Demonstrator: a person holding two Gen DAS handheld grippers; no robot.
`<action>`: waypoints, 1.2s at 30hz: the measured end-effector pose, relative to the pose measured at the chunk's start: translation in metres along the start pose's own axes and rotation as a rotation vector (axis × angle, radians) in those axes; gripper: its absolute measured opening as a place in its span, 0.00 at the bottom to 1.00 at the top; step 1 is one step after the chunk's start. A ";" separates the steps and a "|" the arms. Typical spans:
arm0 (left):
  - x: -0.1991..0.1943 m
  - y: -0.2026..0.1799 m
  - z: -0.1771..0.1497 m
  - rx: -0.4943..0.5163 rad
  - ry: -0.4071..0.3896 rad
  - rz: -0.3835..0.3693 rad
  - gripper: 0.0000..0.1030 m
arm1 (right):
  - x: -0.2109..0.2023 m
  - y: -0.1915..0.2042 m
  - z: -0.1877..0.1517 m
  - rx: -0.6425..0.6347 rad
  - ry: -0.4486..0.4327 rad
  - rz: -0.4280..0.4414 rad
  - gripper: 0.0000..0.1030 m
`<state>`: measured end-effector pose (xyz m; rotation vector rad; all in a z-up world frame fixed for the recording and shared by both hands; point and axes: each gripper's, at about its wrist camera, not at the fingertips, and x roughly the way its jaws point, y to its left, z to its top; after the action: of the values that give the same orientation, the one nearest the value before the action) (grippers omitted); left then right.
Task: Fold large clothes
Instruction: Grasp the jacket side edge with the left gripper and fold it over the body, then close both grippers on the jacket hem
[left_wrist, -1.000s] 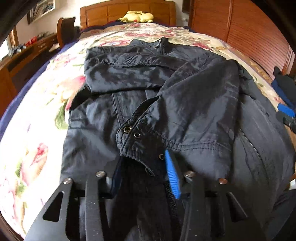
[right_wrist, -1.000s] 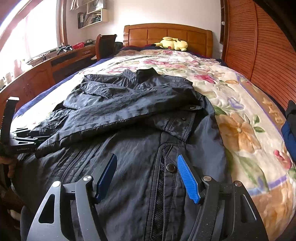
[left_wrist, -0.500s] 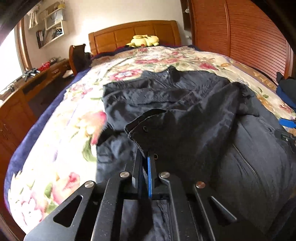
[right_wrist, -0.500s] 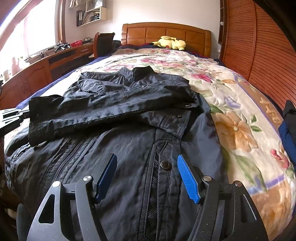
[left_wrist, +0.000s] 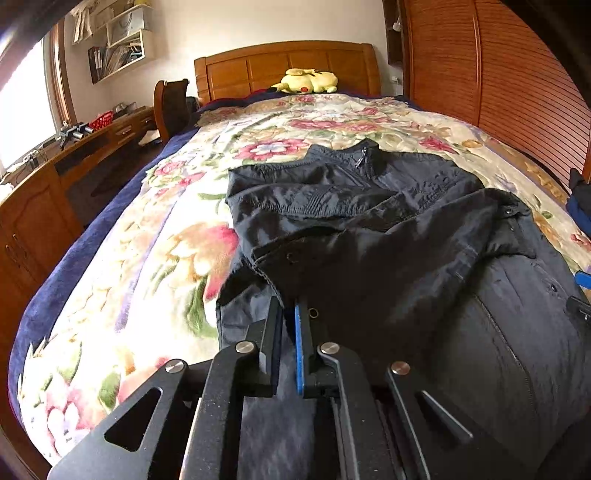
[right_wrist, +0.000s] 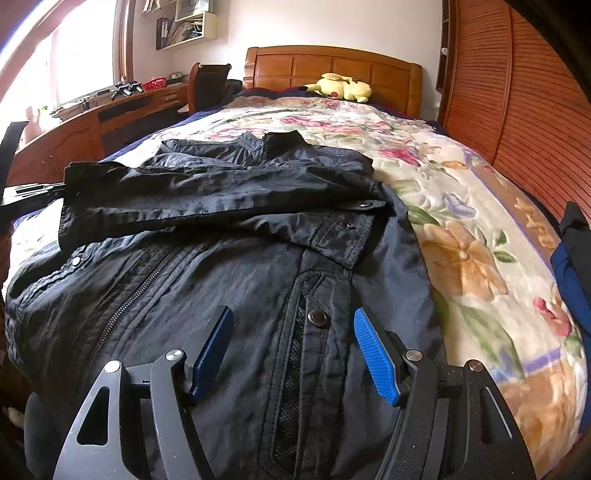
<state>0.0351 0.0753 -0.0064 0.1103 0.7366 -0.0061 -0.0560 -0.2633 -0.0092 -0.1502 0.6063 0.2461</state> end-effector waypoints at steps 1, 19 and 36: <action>-0.002 0.000 -0.002 0.004 -0.008 0.003 0.08 | 0.000 0.000 0.000 -0.001 -0.001 -0.001 0.68; -0.078 0.000 -0.054 0.049 -0.172 -0.058 0.87 | 0.009 0.011 -0.005 -0.071 0.010 0.007 0.68; -0.079 0.024 -0.116 0.016 -0.119 -0.051 0.87 | -0.025 -0.025 -0.006 -0.033 -0.012 0.086 0.68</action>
<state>-0.1003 0.1089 -0.0366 0.1059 0.6205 -0.0666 -0.0724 -0.2928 0.0014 -0.1546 0.5977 0.3402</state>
